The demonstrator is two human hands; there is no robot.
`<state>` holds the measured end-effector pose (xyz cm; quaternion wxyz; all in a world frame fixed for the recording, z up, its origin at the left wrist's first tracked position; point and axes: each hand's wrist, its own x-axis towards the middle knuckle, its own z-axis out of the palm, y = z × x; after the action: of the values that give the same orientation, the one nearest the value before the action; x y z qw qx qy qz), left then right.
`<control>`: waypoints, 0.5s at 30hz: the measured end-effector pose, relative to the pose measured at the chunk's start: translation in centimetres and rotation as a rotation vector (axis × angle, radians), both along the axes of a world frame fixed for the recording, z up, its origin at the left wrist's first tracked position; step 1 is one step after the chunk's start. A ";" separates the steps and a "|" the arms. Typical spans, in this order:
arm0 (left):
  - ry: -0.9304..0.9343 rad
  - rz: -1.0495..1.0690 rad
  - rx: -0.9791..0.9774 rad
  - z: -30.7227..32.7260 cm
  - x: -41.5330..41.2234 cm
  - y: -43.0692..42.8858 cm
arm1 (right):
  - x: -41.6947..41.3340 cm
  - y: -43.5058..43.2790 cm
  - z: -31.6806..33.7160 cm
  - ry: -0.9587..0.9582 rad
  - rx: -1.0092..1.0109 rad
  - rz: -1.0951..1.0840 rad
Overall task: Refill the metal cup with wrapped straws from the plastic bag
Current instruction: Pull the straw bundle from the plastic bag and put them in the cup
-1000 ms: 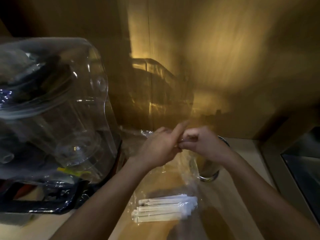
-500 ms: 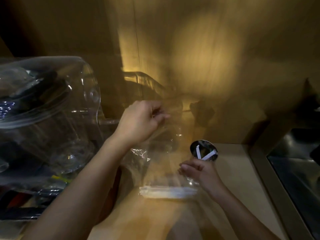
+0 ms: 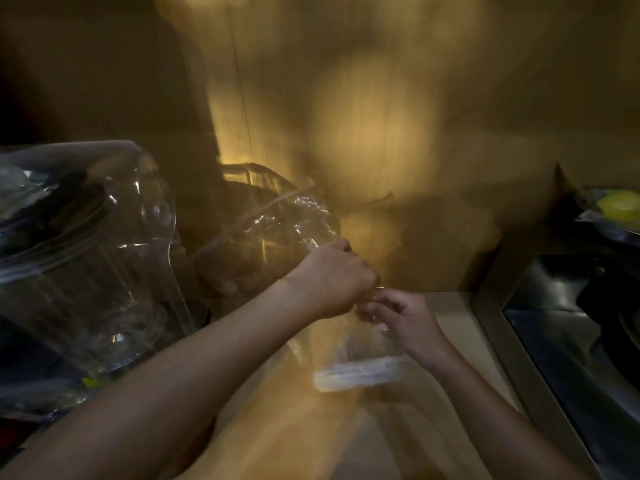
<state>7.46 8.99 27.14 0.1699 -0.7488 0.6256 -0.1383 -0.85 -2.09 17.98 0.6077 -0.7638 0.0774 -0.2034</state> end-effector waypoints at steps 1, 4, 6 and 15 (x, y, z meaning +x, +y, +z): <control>0.010 0.020 -0.010 0.1 0.4 -0.2 | -0.1 -0.1 0.1 0.006 0.009 -0.003; 0.084 0.068 -0.041 1.2 1.2 -0.3 | -0.8 -0.7 0.0 0.071 0.001 -0.004; 0.156 0.092 -0.065 2.3 1.6 -0.1 | -1.3 -1.2 -0.8 0.149 -0.004 -0.010; 0.331 0.248 -0.077 4.9 3.6 1.1 | -3.2 -3.4 -2.8 0.166 0.102 -0.144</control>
<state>11.02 10.14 32.03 0.0515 -0.8384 0.5425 -0.0152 -4.05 -5.45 15.21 0.6209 -0.7386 0.1926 -0.1784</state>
